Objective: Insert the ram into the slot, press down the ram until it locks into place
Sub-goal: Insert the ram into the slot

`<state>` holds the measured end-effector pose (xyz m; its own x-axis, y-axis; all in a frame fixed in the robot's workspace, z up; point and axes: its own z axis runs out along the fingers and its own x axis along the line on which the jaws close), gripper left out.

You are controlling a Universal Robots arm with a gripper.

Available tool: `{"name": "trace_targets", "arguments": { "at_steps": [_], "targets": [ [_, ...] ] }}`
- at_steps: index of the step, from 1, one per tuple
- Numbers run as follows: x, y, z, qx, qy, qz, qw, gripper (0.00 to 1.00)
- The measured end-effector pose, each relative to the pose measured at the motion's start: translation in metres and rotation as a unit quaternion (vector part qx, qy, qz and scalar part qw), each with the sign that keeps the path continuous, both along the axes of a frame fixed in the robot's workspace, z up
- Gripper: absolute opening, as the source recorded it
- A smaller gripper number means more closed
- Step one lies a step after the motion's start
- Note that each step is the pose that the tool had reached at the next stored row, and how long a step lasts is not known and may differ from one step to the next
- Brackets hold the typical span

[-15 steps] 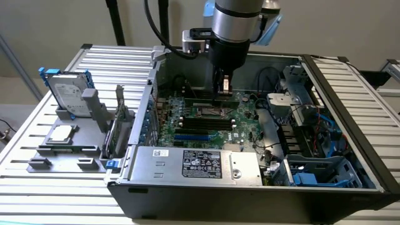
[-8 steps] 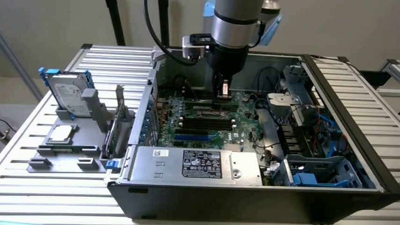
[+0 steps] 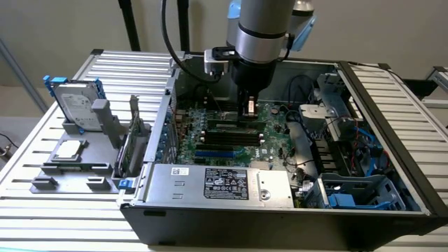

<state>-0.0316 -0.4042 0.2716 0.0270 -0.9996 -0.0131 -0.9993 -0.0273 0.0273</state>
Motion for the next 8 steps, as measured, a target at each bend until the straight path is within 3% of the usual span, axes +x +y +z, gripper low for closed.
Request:
{"name": "trace_targets", "arguments": {
  "at_steps": [8],
  "targets": [
    [-0.002, 0.0042, -0.0145, -0.0006, -0.0021, 0.0, 1.0, 0.13]
  ]
}}
